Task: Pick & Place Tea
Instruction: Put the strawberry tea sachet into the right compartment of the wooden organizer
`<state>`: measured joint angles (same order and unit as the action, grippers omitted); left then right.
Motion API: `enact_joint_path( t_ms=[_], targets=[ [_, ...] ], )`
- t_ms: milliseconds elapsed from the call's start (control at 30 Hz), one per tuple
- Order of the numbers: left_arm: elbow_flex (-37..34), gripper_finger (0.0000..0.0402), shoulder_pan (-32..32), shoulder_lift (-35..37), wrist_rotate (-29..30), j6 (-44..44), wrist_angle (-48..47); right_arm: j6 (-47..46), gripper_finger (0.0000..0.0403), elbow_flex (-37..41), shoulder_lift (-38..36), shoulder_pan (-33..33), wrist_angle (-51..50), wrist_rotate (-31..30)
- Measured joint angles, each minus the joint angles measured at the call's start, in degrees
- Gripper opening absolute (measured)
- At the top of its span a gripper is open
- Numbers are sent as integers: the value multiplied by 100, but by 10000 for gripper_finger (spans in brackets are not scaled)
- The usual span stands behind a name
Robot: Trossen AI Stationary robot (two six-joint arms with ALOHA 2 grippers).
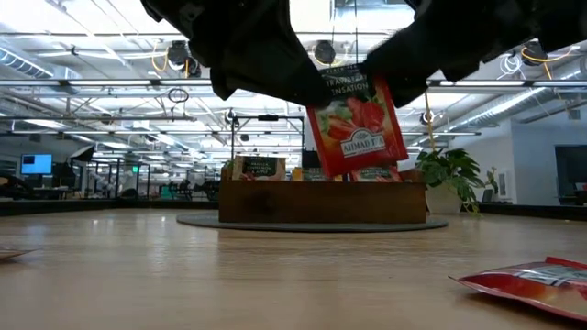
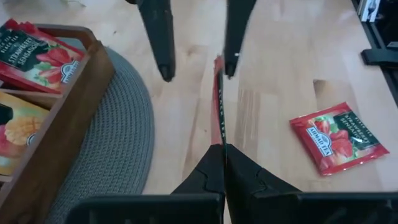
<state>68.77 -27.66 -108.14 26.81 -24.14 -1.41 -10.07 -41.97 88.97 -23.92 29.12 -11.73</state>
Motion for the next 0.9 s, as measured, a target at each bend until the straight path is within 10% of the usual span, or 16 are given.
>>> enact_joint_path(
  t_ms=[533, 900],
  targets=[
    [0, 1, 28, 0, -4, 92, 57, 191, 9, 11, 2, 68, -175, 302],
    [0, 47, -22, 0, 51, 248, 150, 496, 1, 11, 0, 70, -17, 128]
  ],
)
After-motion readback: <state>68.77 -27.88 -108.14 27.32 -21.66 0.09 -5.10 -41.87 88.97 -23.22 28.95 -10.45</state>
